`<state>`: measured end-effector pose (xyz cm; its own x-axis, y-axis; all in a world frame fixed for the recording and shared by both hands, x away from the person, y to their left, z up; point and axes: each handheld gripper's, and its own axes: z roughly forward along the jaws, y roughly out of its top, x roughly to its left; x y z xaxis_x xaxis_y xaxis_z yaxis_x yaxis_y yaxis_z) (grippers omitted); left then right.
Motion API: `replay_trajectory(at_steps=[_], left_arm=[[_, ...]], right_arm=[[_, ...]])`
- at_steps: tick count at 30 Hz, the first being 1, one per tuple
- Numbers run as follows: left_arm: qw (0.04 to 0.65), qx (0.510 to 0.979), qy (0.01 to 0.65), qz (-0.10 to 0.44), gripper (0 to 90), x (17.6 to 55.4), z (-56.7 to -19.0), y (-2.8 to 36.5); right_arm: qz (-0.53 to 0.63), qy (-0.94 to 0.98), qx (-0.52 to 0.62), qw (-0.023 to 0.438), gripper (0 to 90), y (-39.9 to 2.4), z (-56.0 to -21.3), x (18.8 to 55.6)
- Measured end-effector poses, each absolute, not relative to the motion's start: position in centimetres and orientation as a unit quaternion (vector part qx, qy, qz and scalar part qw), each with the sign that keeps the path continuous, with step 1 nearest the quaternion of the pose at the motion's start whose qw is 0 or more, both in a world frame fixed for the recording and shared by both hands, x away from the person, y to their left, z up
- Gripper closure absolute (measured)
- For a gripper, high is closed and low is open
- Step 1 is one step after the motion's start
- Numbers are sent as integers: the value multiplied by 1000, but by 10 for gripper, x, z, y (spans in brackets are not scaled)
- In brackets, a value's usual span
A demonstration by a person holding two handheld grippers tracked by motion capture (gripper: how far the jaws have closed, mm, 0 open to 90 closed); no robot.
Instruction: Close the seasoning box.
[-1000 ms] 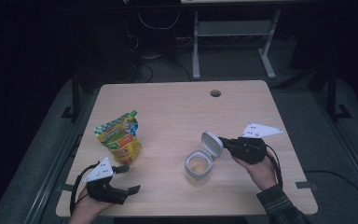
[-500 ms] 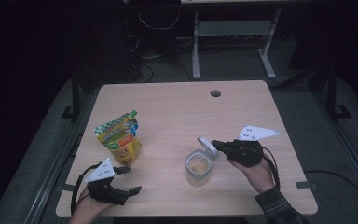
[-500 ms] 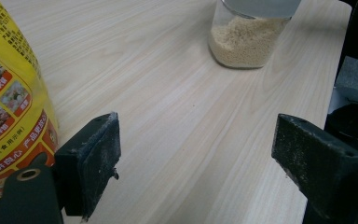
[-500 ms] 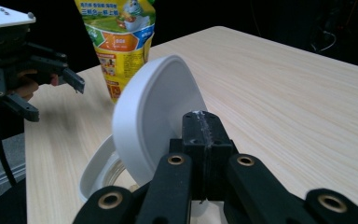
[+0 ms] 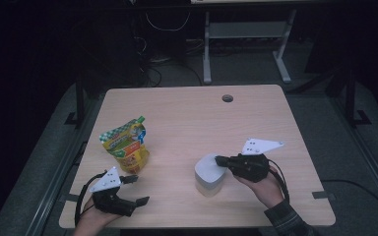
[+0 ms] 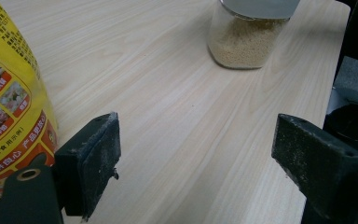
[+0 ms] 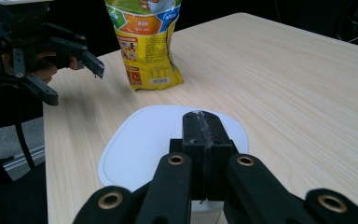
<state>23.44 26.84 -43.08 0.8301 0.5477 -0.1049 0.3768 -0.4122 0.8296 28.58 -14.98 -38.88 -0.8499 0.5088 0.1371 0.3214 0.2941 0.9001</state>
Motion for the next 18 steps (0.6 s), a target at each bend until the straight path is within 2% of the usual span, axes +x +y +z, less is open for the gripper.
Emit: replay_trajectory(at_steps=[7, 18], left_arm=[[469, 834, 276, 92, 151, 235, -429, 266], [469, 833, 278, 94, 150, 238, -430, 264]], right_arm=[[531, 795, 278, 94, 867, -158, -392, 287], [523, 778, 324, 129, 583, -184, -394, 292]])
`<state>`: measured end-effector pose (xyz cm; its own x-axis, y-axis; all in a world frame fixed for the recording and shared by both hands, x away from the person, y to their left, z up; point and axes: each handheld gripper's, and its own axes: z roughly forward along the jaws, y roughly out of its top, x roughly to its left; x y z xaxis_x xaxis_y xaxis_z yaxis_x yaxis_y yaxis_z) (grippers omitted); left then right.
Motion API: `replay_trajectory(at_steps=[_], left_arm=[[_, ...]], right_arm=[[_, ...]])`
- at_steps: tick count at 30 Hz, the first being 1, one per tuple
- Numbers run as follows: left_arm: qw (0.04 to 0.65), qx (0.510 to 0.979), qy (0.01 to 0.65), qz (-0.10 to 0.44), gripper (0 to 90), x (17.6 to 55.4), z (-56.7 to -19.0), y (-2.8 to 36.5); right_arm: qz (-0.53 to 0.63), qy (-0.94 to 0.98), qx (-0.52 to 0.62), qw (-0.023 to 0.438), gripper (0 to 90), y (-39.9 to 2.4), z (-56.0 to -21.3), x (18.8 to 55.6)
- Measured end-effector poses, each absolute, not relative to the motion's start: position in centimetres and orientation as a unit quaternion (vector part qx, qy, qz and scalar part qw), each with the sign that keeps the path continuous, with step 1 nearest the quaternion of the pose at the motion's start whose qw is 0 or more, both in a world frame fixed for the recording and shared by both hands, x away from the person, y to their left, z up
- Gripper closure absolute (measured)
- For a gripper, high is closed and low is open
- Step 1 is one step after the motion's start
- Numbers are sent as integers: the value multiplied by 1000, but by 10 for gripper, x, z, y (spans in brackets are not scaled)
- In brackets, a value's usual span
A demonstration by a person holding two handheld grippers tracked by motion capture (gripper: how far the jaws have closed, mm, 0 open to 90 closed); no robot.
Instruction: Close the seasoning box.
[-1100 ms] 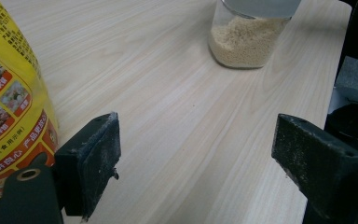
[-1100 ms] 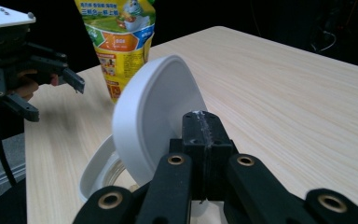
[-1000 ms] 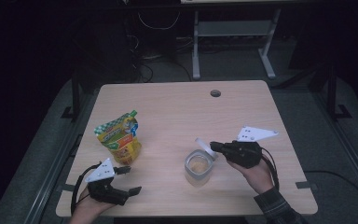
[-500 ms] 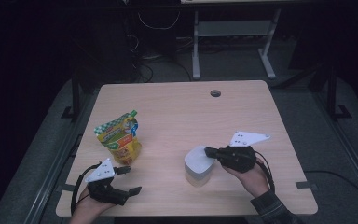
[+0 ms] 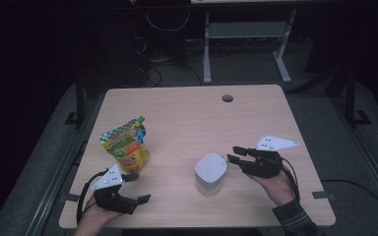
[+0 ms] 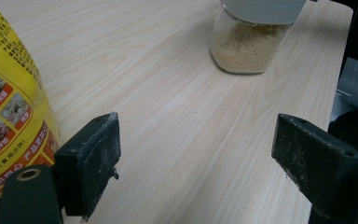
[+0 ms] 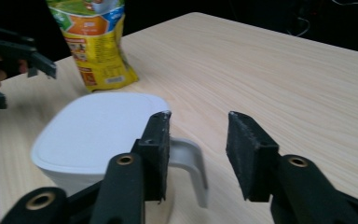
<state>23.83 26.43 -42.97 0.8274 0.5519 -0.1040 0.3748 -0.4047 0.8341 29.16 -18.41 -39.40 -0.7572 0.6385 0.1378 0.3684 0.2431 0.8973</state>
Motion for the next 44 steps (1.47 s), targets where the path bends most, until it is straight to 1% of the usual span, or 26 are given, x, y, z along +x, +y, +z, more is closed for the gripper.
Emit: replay_trajectory(at_steps=[9, 15, 24, 30, 34, 36, 38, 44], left_arm=[[473, 829, 281, 101, 151, 236, -430, 272], [471, 830, 281, 103, 151, 236, -432, 274], [466, 831, 285, 107, 151, 236, -434, 273], [461, 833, 287, 105, 151, 238, -436, 273], [456, 836, 286, 105, 151, 239, -439, 272], [455, 836, 288, 105, 152, 240, -439, 272], [453, 838, 287, 105, 152, 241, -440, 272], [450, 840, 284, 104, 153, 241, -440, 271]], right_arm=[[500, 772, 358, 162, 445, -206, -411, 291], [484, 770, 376, 175, 389, -218, -418, 285], [463, 777, 386, 181, 293, -230, -437, 270], [451, 777, 398, 185, 250, -236, -450, 260], [449, 773, 410, 179, 214, -244, -459, 253], [444, 775, 412, 181, 193, -246, -462, 253], [438, 774, 413, 195, 171, -245, -463, 255], [439, 775, 409, 196, 155, -242, -464, 259]])
